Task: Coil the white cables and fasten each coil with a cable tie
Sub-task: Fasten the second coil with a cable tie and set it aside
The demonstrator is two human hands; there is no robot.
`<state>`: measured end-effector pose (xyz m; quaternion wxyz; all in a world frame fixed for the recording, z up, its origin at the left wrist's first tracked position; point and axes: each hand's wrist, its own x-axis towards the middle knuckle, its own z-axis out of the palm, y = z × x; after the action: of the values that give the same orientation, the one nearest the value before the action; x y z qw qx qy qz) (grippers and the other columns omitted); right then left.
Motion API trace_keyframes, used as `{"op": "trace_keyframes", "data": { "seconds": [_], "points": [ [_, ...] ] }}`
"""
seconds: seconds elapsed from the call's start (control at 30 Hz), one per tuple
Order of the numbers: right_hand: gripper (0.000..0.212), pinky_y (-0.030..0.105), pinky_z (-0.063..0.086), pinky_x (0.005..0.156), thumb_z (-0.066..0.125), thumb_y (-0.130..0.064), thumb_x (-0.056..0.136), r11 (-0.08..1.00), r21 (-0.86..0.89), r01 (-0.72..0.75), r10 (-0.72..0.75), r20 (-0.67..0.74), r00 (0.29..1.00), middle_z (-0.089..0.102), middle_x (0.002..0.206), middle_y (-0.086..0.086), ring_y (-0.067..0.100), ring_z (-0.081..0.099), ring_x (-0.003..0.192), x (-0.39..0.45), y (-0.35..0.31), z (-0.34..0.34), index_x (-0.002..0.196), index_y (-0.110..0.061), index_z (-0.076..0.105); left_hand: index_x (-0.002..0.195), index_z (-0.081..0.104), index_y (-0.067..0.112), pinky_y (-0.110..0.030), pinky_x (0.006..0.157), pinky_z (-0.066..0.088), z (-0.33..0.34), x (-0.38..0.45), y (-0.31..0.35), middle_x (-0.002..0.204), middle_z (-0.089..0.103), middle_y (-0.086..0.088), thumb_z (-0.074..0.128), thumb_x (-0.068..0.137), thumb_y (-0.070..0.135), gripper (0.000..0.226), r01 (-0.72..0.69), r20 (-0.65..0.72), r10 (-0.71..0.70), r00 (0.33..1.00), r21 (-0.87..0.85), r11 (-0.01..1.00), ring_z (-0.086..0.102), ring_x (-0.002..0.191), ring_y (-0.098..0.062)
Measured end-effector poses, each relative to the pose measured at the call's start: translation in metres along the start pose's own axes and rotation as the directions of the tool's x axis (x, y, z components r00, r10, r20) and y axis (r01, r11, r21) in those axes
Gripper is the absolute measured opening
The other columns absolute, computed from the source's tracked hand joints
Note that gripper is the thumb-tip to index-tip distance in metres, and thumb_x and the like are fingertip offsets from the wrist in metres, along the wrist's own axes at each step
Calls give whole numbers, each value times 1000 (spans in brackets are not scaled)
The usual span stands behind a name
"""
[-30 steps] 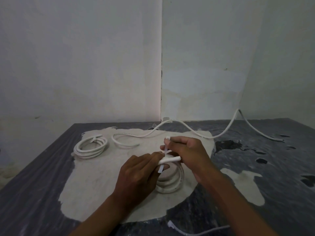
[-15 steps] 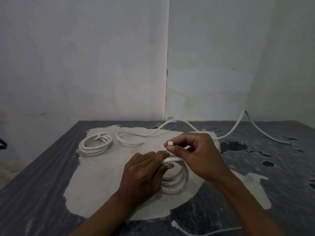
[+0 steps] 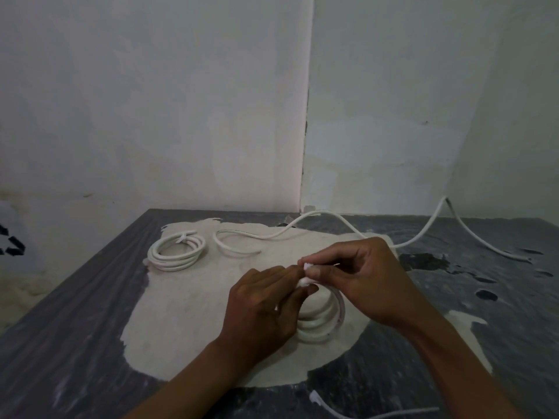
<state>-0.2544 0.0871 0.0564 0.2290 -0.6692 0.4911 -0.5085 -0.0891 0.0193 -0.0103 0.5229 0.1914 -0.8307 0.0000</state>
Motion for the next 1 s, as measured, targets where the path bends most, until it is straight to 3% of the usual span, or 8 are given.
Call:
{"op": "trace_keyframes", "data": {
  "seconds": [0.13, 0.33, 0.53, 0.77, 0.9, 1.0],
  "points": [
    [12, 31, 59, 77, 76, -12, 78, 999, -36, 17, -17, 2, 1000, 77, 84, -7, 13, 73, 77, -1, -1, 4, 89, -17, 78, 101, 72, 15, -30, 54, 47, 2, -1, -1, 80, 71, 3, 60, 91, 32, 23, 11, 10, -11, 1000, -6, 1000, 59, 64, -9],
    [15, 41, 55, 86, 77, -21, 76, 995, -90, 45, -38, 74, 997, 76, 88, -8, 11, 71, 89, -3, -3, 4, 90, -18, 79, 103, 70, 18, -18, 55, 37, -1, 4, 1, 74, 65, 6, 61, 90, 25, 17, 16, 12, -16, 1000, -17, 1000, 44, 64, 2],
    [16, 39, 56, 83, 80, -20, 71, 988, -127, 90, -78, 98, 992, 76, 87, -11, 10, 70, 89, -5, -4, 1, 87, -19, 79, 97, 70, 18, -8, 62, 25, -3, 5, 3, 68, 61, 8, 56, 90, 23, 16, 47, 31, -46, 998, -16, 999, 35, 63, 5],
    [16, 23, 55, 81, 80, -15, 74, 952, -224, 207, -199, 57, 978, 75, 91, -12, 6, 69, 90, -4, 0, 5, 91, -18, 79, 92, 67, 20, -12, 57, 28, -5, 6, 1, 64, 55, 10, 61, 89, 22, 7, 54, 29, -54, 998, -17, 998, 35, 57, 1],
    [16, 31, 57, 83, 77, -14, 78, 977, -162, 136, -131, 42, 990, 75, 91, -11, 9, 71, 91, -1, 1, 2, 93, -20, 77, 93, 71, 19, -5, 58, 28, -7, 8, 1, 66, 59, 13, 56, 92, 32, 20, 85, 12, -85, 996, -33, 996, 41, 56, 0],
    [15, 43, 57, 87, 75, -11, 78, 999, -41, 15, -16, -39, 999, 77, 91, -6, 13, 72, 90, 2, 5, -5, 89, -21, 78, 104, 72, 22, -19, 55, 44, -6, 8, 3, 78, 71, 9, 60, 91, 34, 22, 98, 31, -97, 995, -48, 994, 58, 62, -4]
  ]
}}
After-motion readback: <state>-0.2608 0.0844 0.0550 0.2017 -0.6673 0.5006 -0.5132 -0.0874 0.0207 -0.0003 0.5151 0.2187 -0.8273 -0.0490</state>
